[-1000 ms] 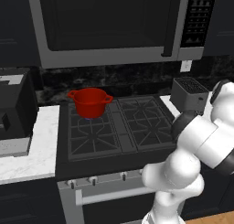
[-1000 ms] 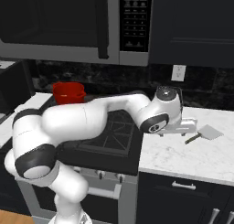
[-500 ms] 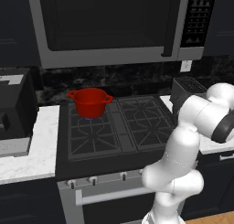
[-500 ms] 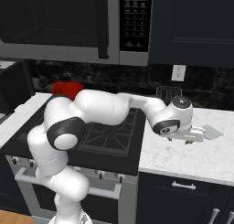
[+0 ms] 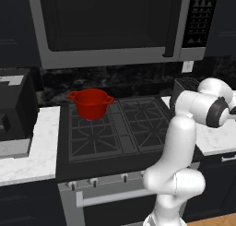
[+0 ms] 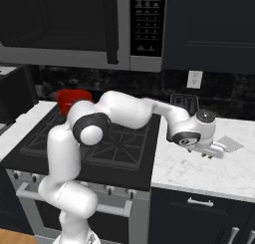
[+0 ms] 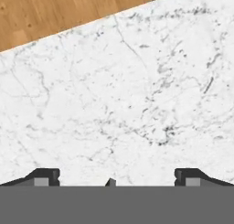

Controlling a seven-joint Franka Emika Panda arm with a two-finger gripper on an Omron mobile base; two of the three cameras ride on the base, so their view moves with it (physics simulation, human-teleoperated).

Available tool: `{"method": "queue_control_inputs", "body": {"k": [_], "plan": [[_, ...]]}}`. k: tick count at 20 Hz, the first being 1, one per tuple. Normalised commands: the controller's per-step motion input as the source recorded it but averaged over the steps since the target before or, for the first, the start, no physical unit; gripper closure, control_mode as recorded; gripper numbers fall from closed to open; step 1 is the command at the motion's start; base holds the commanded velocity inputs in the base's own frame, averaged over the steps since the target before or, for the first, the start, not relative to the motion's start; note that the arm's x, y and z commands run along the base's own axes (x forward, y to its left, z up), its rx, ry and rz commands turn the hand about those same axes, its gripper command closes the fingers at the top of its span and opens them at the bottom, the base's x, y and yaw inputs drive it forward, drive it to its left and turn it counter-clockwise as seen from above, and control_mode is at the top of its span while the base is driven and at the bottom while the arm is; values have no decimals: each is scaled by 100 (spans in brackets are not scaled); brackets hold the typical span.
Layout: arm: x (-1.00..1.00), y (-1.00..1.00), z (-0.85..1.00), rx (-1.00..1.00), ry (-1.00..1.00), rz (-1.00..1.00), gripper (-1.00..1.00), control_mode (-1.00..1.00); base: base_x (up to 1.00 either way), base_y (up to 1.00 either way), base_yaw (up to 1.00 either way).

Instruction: Put the squash and garlic in the pot. Retrieve the spatula and lightly stir the vegetables in the pot.

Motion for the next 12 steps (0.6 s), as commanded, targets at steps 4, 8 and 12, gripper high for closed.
{"method": "queue_control_inputs", "body": {"k": [4, 8, 12], "plan": [[74, 3, -26, 0, 0, -30, -100, -100, 0, 0, 0], [83, 5, -7, 0, 0, -14, -100, -100, 0, 0, 0], [70, 3, -11, 0, 0, -8, -100, -100, 0, 0, 0]]}}
